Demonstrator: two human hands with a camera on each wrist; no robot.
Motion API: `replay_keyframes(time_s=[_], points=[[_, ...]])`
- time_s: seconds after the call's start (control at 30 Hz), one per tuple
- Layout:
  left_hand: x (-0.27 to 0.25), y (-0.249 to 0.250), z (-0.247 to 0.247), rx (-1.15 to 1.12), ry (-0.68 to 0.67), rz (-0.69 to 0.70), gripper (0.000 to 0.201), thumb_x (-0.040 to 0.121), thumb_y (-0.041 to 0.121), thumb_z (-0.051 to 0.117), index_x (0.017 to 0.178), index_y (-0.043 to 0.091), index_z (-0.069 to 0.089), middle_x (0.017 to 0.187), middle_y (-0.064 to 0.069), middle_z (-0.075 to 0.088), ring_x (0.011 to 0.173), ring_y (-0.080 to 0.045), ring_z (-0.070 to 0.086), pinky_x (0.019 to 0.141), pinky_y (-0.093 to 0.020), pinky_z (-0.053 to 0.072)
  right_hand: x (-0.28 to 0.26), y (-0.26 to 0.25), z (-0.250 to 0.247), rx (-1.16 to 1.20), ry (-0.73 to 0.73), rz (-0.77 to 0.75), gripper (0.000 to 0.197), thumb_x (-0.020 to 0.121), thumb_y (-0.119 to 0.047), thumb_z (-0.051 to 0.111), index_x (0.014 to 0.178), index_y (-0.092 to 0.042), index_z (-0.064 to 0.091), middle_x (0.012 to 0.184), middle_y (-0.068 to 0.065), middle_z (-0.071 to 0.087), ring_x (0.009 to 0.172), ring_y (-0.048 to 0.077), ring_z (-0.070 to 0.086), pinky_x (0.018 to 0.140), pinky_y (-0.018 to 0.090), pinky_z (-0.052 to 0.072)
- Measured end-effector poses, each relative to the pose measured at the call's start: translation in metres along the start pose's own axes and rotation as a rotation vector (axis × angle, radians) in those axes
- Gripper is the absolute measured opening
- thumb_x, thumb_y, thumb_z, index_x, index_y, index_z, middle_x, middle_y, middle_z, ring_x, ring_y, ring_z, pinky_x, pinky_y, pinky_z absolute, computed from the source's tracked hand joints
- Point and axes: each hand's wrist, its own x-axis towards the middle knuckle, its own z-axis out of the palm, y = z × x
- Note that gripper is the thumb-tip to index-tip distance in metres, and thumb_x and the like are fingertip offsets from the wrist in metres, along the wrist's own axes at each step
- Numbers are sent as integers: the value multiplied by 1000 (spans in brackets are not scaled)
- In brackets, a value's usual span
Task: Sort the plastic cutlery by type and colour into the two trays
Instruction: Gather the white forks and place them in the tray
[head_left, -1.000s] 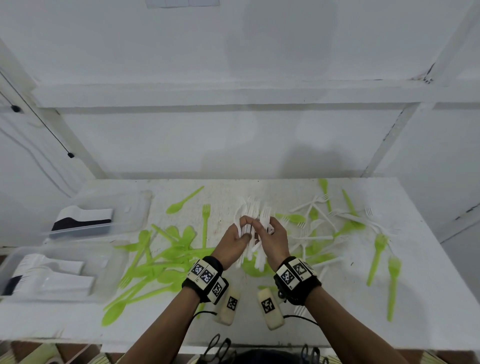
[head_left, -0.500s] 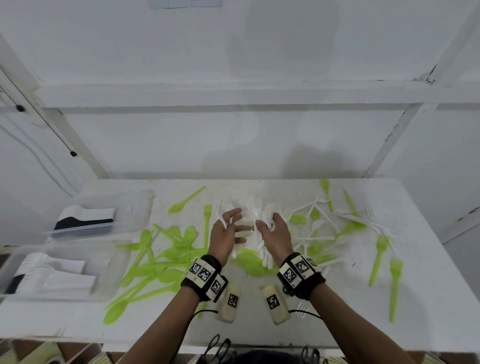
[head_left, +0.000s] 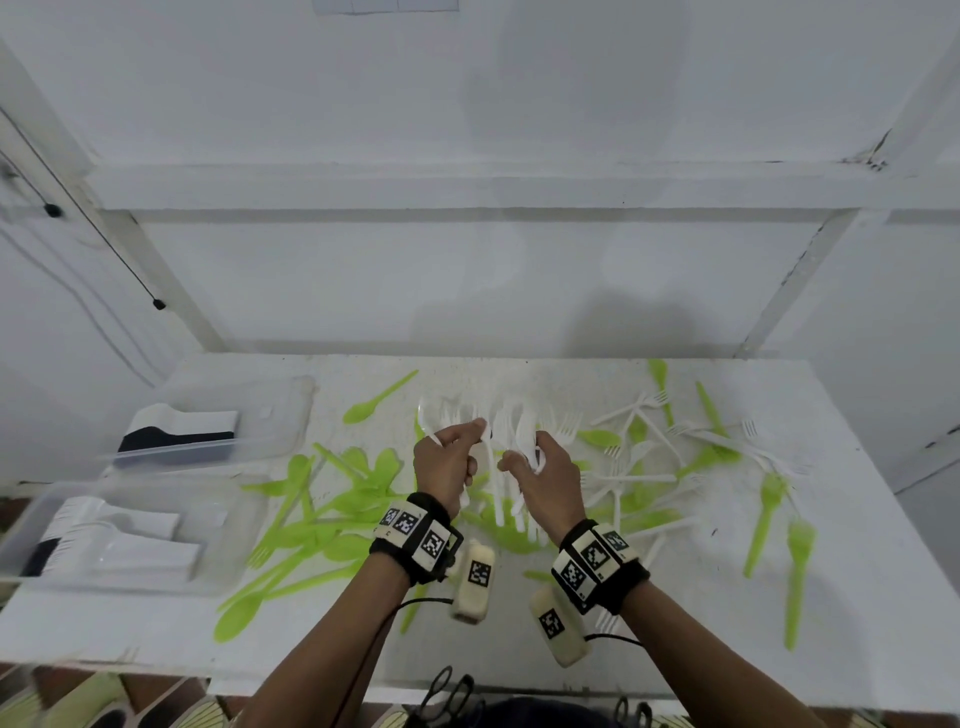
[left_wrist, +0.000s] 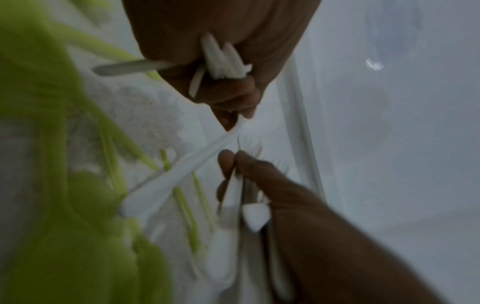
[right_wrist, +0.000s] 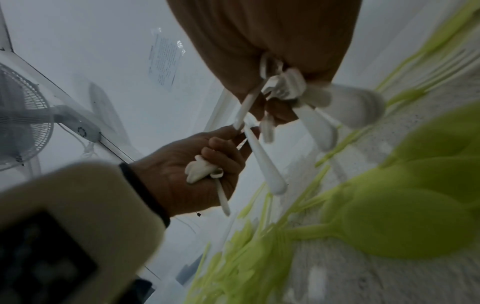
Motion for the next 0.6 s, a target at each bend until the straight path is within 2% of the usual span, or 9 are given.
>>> replay_keyframes(time_s=[0.07, 0.1, 0.17, 0.2, 0.27, 0.37, 0.4, 0.5, 0.6], points=[[0, -3, 1, 113, 41, 60, 21, 87, 26, 80, 90, 5, 78, 72, -14, 72, 41, -17, 49, 39, -23, 35, 0, -1, -2, -40, 61, -42, 20, 88, -22, 73, 83, -9, 59, 67, 1, 52, 58, 6, 42, 57, 17, 36], [-1, -5, 1, 157, 48, 80, 20, 88, 26, 79, 89, 6, 79, 72, -19, 72, 41, -19, 51, 40, -23, 36, -1, -2, -2, -69, 78, -77, 19, 89, -20, 74, 81, -11, 60, 64, -7, 49, 57, 5, 43, 56, 13, 35], [-4, -7, 5, 152, 6, 86, 16, 91, 21, 74, 90, 6, 79, 79, -18, 75, 42, -19, 52, 40, -22, 36, -2, -5, 1, -127, 78, -165, 22, 90, -19, 75, 76, -23, 58, 58, -12, 44, 55, 5, 43, 56, 11, 33], [-6, -8, 7, 106, -28, 68, 15, 93, 18, 71, 92, 4, 78, 83, -15, 76, 42, -17, 51, 40, -22, 35, -1, -5, 3, -131, 81, -194, 22, 90, -19, 76, 75, -24, 60, 56, -12, 45, 55, 5, 44, 56, 11, 33], [-9, -9, 10, 12, -76, 20, 16, 95, 14, 68, 97, 1, 77, 87, -12, 76, 41, -15, 47, 40, -21, 33, 2, -3, 5, -123, 104, -198, 20, 91, -23, 75, 76, -15, 63, 55, -8, 48, 54, 7, 44, 55, 14, 33], [-8, -10, 8, 12, -92, 25, 18, 95, 19, 70, 101, 4, 76, 92, -10, 77, 39, -14, 44, 39, -21, 32, 6, 2, 4, -114, 119, -152, 26, 91, -29, 74, 78, -8, 65, 63, 10, 57, 61, 24, 48, 58, 28, 38], [-6, -10, 7, 16, -96, 34, 19, 95, 21, 70, 103, 5, 77, 93, -9, 77, 39, -14, 43, 39, -21, 32, 6, 3, 3, -103, 112, -141, 26, 90, -30, 74, 80, -7, 67, 66, 12, 59, 63, 25, 49, 60, 31, 40], [-3, -11, 5, 8, -111, 31, 23, 94, 26, 72, 109, 8, 76, 93, -6, 75, 40, -12, 42, 40, -21, 31, 0, 2, 1, -83, 96, -136, 27, 90, -30, 75, 77, -8, 67, 65, 12, 57, 58, 10, 41, 58, 24, 36], [-6, -12, 5, -15, -141, 0, 26, 96, 27, 70, 111, 7, 75, 89, -5, 74, 40, -10, 41, 39, -20, 30, -1, 2, 1, -78, 101, -147, 19, 91, -27, 75, 81, -12, 72, 61, 4, 58, 58, 5, 42, 59, 19, 35]])
